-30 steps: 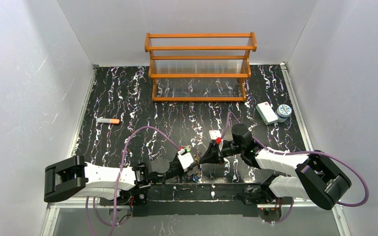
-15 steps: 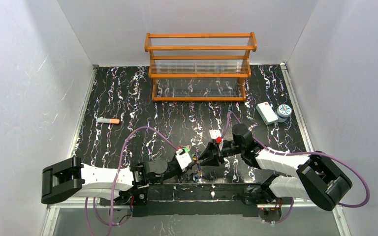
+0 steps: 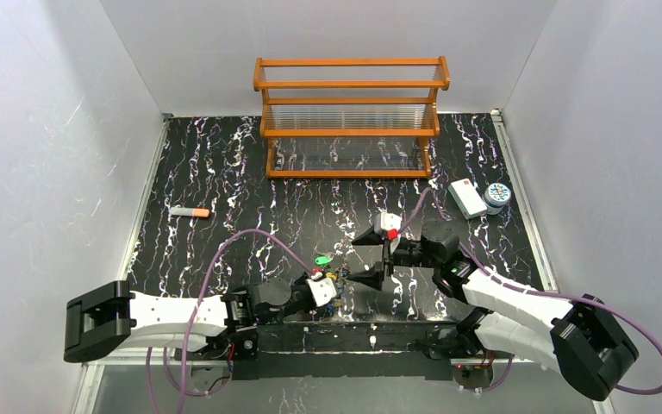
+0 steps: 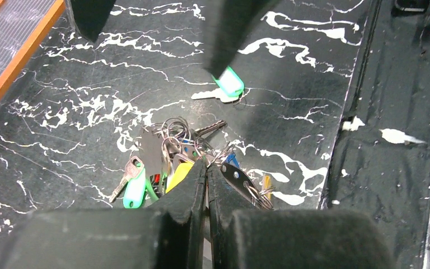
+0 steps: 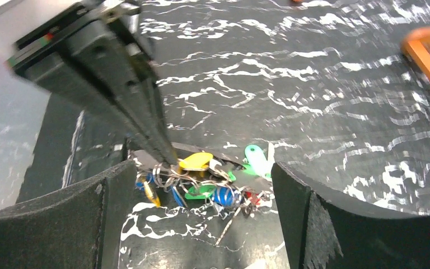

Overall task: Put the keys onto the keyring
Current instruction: Pick up the keyring from the center of the board, then adjust the key at the center of the board.

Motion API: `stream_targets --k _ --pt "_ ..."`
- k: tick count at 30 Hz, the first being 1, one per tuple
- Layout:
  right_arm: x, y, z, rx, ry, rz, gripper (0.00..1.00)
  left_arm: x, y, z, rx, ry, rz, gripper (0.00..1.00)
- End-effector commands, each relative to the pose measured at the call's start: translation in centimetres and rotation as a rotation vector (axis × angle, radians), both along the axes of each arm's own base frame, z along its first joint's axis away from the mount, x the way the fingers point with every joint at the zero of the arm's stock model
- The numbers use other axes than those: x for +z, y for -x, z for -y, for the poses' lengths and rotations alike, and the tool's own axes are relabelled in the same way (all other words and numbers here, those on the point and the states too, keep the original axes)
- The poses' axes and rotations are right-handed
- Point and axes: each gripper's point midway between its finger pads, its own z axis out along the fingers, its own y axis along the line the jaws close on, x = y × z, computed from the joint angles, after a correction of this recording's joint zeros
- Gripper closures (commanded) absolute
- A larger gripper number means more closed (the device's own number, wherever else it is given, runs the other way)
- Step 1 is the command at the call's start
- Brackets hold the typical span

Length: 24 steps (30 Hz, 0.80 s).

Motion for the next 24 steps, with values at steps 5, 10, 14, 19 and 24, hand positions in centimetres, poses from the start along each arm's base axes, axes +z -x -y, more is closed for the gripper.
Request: stream_targets --k 5,10,14,19,24 --pt "-0.7 -6.9 2.2 -0.573 0.028 -0.383 0.01 1.7 -1.0 -0.2 0.046 0.003 0.040 1.00" --pt "-4.5 -7.9 4.3 -0.797 0.181 -0.587 0.01 1.1 -1.5 -0.4 0.153 0.034 -0.077 1.00" --pt "-6.8 -7.2 5.5 -0.866 0.308 -0.681 0.09 0.5 -1.8 -0.2 0.218 0.033 -0.159 1.00" --pt "-8.5 -5.1 5.5 -0.831 0.448 -0.808 0.21 0.0 -1.8 0.1 0.244 0.024 -0.200 1.00" --pt "-10.1 -2.7 5.4 -0.769 0.591 -0.936 0.30 -0.2 -1.8 -0.2 0.250 0.024 -0.201 1.00"
